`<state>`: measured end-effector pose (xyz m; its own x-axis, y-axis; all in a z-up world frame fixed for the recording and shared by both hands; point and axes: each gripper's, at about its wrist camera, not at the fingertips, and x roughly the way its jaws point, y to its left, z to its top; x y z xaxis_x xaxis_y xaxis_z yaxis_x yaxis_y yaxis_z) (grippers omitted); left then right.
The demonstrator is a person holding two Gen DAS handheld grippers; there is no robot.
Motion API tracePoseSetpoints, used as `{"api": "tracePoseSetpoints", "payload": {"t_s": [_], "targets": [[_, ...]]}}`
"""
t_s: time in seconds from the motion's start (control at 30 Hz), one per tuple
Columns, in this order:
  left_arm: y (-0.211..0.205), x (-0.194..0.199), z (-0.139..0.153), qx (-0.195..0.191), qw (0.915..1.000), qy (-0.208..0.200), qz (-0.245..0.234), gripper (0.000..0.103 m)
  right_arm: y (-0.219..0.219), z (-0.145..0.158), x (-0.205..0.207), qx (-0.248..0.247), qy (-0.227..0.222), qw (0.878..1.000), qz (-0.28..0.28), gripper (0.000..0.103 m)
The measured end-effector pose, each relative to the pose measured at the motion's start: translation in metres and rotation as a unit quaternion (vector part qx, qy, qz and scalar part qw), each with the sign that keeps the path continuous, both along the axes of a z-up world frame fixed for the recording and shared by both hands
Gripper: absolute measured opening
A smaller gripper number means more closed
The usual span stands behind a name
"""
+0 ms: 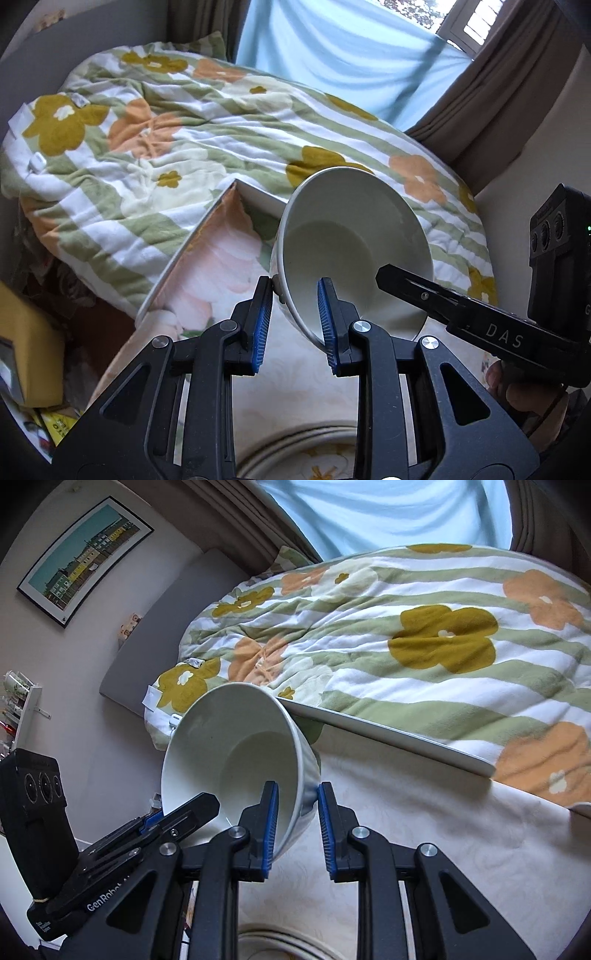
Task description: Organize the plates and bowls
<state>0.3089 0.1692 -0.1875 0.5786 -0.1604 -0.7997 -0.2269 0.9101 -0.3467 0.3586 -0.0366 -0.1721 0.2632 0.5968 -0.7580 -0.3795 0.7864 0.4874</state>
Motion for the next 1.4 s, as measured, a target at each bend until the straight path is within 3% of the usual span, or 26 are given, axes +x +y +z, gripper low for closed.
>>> {"api": "tracePoseSetpoints", "payload": {"t_s": [0.33,0.53,0.73,0.93,1.17,1.4], "targets": [[-0.125,-0.083,0.069,0.014,0.9977,-0.041,-0.052,0.022,-0.122,0.062,-0.101,0.0,-0.048,0.998,-0.047,0.02],[-0.206,-0.123,0.083,0.008,0.9941,-0.053,-0.095,0.022,-0.198,0.074,-0.148,-0.009,-0.055,0.995,-0.084,0.02],[-0.273,-0.142,0.076,0.003,0.9886,-0.039,-0.146,0.022,-0.265,0.067,-0.186,-0.024,-0.042,0.991,-0.124,0.02],[-0.322,-0.154,0.049,0.007,0.9786,0.002,-0.206,0.022,-0.31,0.04,-0.216,-0.043,-0.008,0.985,-0.164,0.02],[-0.354,-0.163,0.011,0.02,0.9665,0.065,-0.247,0.022,-0.324,0.007,-0.233,-0.074,0.037,0.981,-0.178,0.02],[-0.367,-0.165,-0.006,0.057,0.958,0.089,-0.266,0.022,-0.325,-0.01,-0.237,-0.097,0.046,0.979,-0.176,0.02]]}}
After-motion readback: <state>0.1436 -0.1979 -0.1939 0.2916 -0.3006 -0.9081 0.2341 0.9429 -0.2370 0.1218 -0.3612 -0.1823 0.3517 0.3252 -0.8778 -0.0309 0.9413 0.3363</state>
